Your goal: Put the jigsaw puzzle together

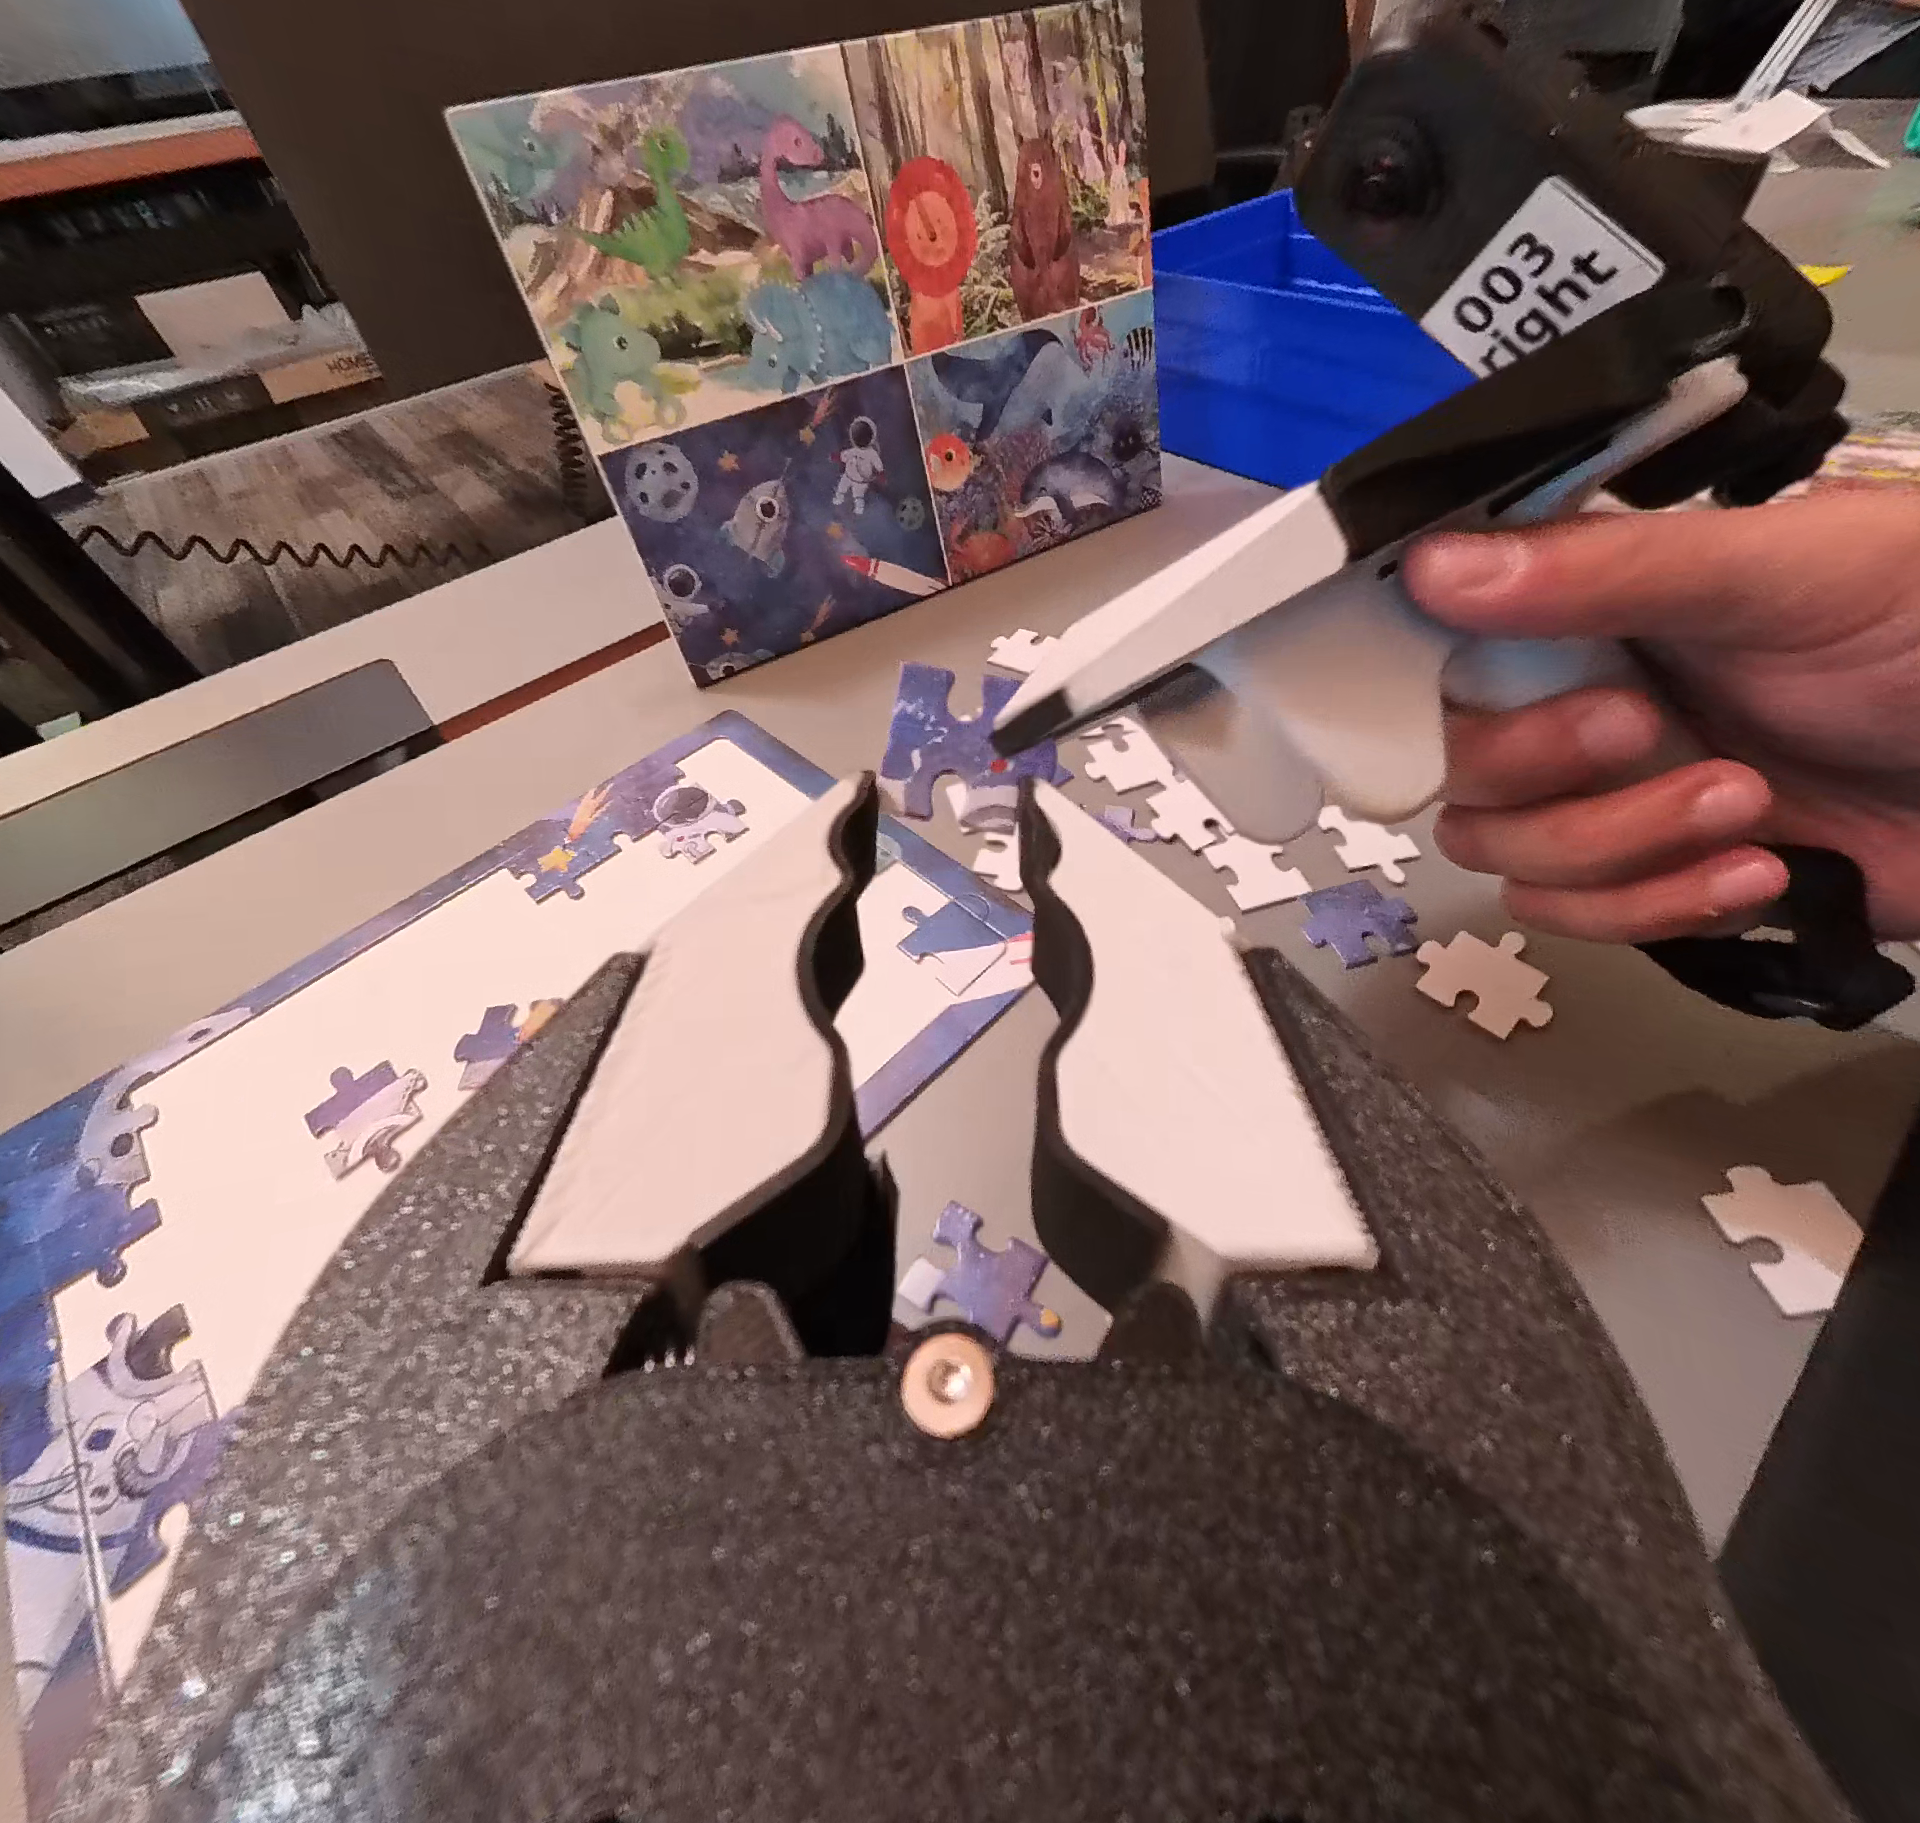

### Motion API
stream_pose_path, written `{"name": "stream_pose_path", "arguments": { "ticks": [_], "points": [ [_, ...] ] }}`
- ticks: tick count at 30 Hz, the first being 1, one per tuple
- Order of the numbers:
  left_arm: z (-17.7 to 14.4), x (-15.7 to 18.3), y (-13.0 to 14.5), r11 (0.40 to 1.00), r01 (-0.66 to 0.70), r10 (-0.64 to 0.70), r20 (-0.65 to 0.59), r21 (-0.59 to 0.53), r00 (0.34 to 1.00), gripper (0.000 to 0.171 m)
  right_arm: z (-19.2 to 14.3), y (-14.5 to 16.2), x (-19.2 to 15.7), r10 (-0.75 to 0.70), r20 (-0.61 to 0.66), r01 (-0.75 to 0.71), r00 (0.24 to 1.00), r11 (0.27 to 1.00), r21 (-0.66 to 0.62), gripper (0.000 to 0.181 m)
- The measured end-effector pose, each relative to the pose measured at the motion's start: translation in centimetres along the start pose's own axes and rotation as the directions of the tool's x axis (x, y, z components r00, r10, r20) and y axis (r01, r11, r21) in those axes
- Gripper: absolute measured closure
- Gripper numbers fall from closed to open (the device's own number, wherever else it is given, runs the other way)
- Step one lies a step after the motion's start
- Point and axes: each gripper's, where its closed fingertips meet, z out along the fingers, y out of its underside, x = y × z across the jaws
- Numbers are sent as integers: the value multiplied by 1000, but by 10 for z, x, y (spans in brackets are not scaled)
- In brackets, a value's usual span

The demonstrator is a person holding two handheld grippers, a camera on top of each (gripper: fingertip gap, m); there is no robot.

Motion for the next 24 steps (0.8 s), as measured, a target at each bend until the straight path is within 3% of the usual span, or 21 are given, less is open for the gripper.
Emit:
{"name": "stream_pose_path", "arguments": {
  "ticks": [2, 6, 10, 12, 17, 24],
  "points": [
    [-3, -3, 0, 1000, -5, 5, 12, 8, 1000, 145, 3, 1, -2, -2, 9, 2, 1000, 1000, -2, 179],
    [-7, -9, 3, 1000, 5, -5, 16, 8, 1000, 156, 7, 3, 3, 20, -11, -21, 1000, 999, -27, 180],
    [-9, -17, 3, 997, 83, -83, -1, 2, 997, 151, 6, -10, 12, 55, -27, -56, 998, 997, -50, 180],
    [-9, -12, 4, 993, 116, -118, -84, -28, 990, 136, 4, -21, 11, 77, 4, -77, 997, 996, -43, 180],
    [-7, -28, 1, 993, -103, 102, -12, -51, 995, 134, 4, -34, 3, 191, 129, -188, 973, 981, -36, 180],
    [2, -24, -17, 998, -66, 65, -77, -9, 995, 133, 6, -31, -3, 318, 251, -316, 914, 947, -50, 180]
  ]
}}
